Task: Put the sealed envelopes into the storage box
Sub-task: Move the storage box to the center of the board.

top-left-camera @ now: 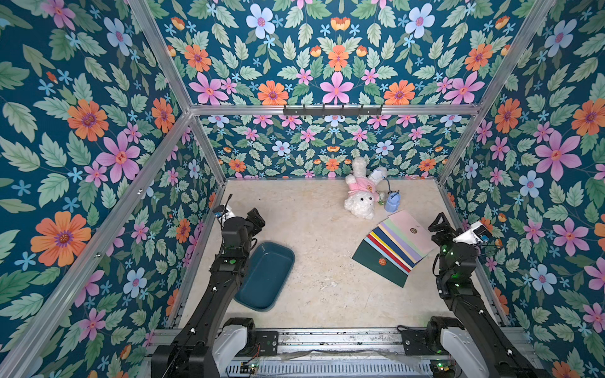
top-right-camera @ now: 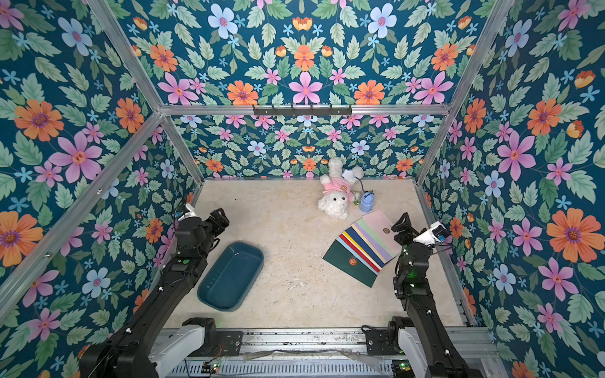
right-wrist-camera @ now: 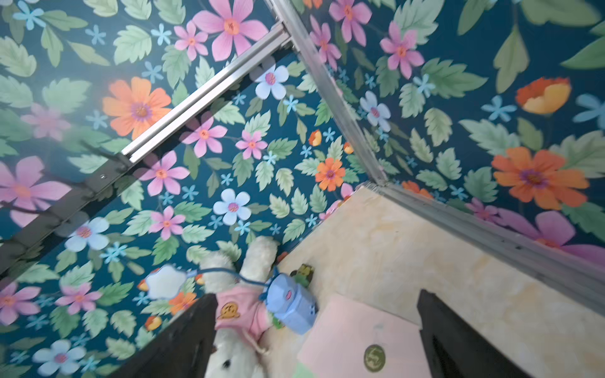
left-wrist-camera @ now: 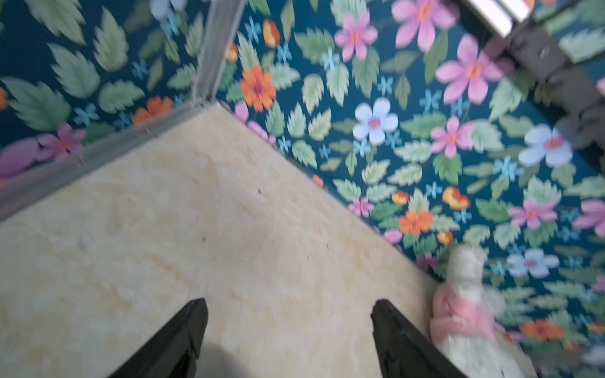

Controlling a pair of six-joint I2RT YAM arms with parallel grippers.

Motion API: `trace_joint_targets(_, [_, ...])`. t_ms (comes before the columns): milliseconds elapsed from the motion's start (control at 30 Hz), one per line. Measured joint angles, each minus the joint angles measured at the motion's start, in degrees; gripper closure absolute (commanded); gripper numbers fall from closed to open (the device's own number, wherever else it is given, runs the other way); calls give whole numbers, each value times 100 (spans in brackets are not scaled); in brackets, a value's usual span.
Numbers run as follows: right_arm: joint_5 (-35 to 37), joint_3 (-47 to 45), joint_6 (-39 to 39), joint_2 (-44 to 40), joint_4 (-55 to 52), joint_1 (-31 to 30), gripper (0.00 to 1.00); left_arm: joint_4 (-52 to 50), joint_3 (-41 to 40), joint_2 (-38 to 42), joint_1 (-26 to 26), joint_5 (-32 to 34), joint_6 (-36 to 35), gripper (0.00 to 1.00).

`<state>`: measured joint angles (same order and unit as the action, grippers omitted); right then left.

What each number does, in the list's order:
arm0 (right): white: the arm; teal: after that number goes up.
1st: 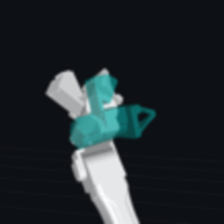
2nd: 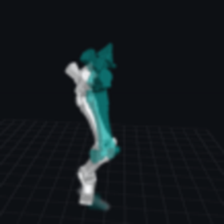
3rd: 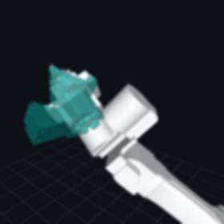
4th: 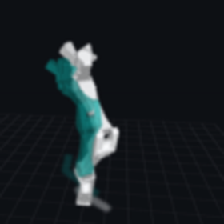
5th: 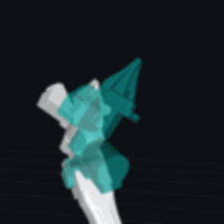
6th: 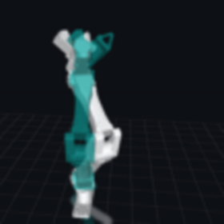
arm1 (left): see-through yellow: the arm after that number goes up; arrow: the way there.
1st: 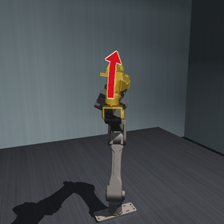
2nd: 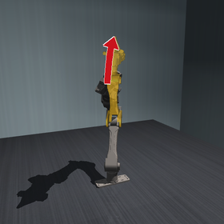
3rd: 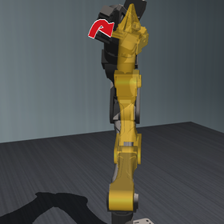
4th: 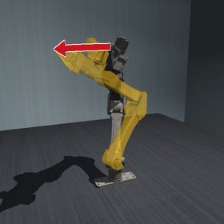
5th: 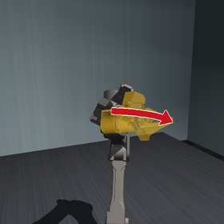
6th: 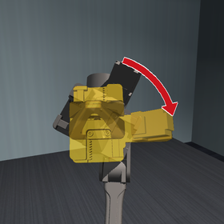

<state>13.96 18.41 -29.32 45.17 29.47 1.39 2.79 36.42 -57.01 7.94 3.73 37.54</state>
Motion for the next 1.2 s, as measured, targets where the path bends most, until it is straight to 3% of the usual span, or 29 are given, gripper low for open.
trace_joint_targets(200, [-719,83,-98,-107,-1056,-7,6,-1814,-44,120,1556,55,323,14])
trace_joint_targets(267, [-807,76,-101,-37,-1126,-9,7,-2127,-37,7,1766,284,592,14])
trace_joint_targets(500, [-1099,214,-160,472,-1209,-9,8,-2594,695,-1379,1867,848,1204,16])
trace_joint_targets(800, [-1165,155,-151,310,-1226,-9,8,-2465,1279,-2640,1867,984,1458,23])
trace_joint_targets(867, [-1165,103,-138,271,-1193,-9,8,-2468,1272,-2789,1867,1021,1478,31])
trace_joint_targets(1067, [-1187,33,-136,264,-1182,-9,8,-2439,1519,-3285,1939,1071,1482,75])
trace_joint_targets(1200, [-1200,22,-136,260,-1169,-9,8,-2380,1786,-3547,2205,1220,1215,97])
